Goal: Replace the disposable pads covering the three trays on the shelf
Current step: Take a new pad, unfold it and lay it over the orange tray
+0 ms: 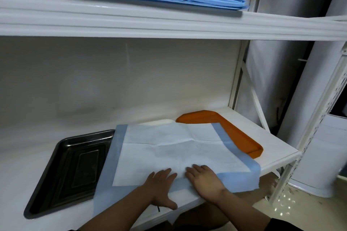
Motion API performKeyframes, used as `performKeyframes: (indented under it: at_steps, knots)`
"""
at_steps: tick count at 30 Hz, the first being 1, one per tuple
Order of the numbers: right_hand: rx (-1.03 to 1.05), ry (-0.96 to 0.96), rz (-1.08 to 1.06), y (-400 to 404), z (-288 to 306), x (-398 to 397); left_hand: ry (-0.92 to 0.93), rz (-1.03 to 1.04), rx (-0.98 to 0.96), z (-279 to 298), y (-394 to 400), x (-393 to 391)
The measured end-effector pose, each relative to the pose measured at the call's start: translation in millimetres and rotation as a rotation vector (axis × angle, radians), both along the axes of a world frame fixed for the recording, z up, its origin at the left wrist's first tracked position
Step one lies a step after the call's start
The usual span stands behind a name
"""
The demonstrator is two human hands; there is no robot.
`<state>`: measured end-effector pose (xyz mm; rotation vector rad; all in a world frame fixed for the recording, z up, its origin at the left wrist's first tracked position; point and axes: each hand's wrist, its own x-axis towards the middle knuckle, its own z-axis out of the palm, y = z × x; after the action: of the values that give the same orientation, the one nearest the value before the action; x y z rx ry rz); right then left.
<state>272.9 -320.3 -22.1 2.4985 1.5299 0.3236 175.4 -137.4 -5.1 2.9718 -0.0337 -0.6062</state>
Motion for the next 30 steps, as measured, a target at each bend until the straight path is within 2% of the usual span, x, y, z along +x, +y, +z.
performKeyframes:
  at_steps: [6, 11, 15, 17, 19, 24, 27, 30]
  knots:
    - [0.075, 0.071, -0.130, 1.8, 5.3, 6.4, -0.323, 0.150, -0.067, -15.1, -6.7, 8.8]
    - [0.161, 0.092, -0.058, -9.9, 6.2, -0.4, -0.461, 0.234, -0.188, -23.8, 8.6, 22.1]
    - [0.221, 0.023, -0.096, -19.7, 3.2, -0.4, -0.548, 0.226, -0.165, -22.8, 15.5, 29.6]
    - [0.227, -0.030, -0.179, -26.1, 2.9, 4.1, -0.681, 0.164, -0.217, -23.5, 16.3, 29.9]
    - [0.171, -0.054, -0.256, -33.9, 4.2, 10.2, -0.796, 0.026, -0.186, -21.4, 14.0, 22.6]
    - [0.117, -0.033, -0.348, -35.9, 4.7, 36.2, -0.800, -0.394, 0.092, -18.1, 2.5, 10.5]
    - [0.067, -0.026, -0.402, -29.8, 20.5, 39.1, -0.796, -0.470, 0.139, -13.6, -4.6, 7.3]
    - [0.132, -0.040, -0.379, -27.6, 22.2, 50.0, -0.748, -0.517, 0.225, -19.4, -7.5, 13.6]
